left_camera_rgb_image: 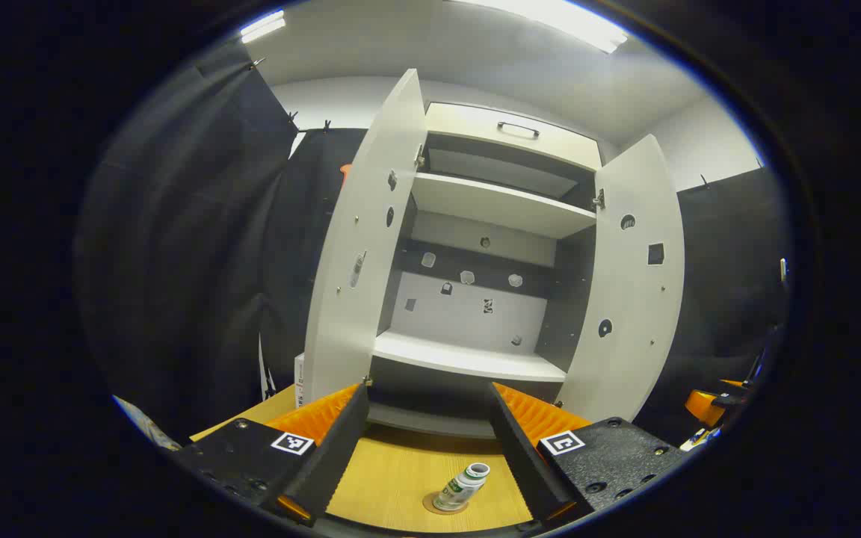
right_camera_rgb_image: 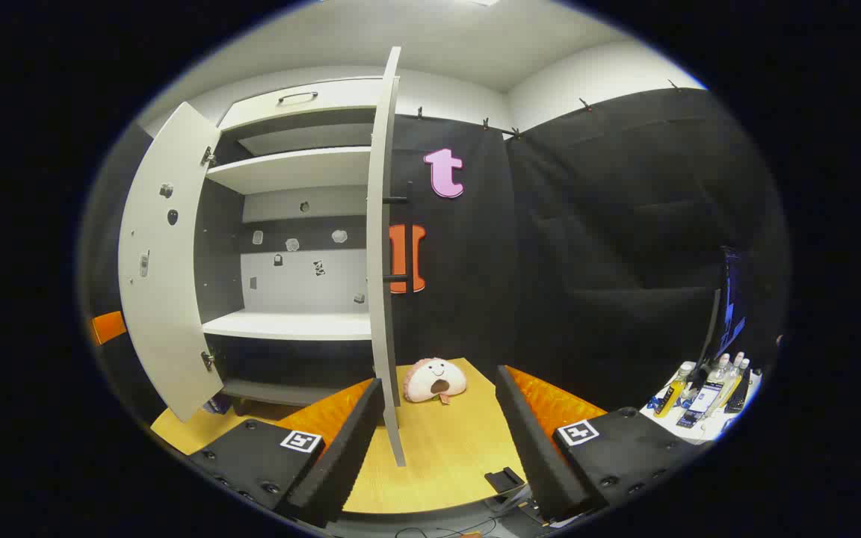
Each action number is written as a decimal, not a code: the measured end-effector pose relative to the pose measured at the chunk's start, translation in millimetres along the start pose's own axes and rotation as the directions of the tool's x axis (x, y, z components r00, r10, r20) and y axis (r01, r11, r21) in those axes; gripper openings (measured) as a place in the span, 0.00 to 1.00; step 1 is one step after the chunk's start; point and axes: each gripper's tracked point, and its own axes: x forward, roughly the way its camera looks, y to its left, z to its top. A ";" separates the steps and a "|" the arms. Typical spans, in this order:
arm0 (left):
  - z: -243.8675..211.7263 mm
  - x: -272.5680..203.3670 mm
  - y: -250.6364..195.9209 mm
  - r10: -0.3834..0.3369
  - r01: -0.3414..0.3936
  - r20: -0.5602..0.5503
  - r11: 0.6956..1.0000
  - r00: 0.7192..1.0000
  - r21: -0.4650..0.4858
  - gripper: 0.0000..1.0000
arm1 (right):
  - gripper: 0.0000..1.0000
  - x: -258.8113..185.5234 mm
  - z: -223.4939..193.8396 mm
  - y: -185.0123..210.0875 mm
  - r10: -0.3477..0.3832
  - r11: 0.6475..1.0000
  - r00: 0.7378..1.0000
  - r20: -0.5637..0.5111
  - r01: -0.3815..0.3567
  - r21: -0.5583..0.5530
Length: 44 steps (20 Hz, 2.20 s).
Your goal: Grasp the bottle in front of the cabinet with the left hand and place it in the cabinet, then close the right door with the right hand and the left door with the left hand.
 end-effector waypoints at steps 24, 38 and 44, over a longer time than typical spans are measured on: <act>-42.2 -15.3 -60.9 0.067 -0.065 -0.011 0.989 0.998 0.134 0.95 | 0.98 28.5 -15.7 -3.6 0.188 0.982 0.981 -0.042 -0.188 0.003; -150.6 22.1 -68.1 -0.001 0.018 -0.114 0.988 0.993 0.154 0.95 | 0.98 33.3 -21.0 -8.3 0.150 0.988 0.987 -0.061 -0.152 -0.031; -223.0 47.1 -74.1 -0.025 0.055 -0.215 0.990 0.976 0.133 0.95 | 0.98 36.9 -23.5 -18.0 0.109 0.993 0.991 -0.077 -0.112 -0.040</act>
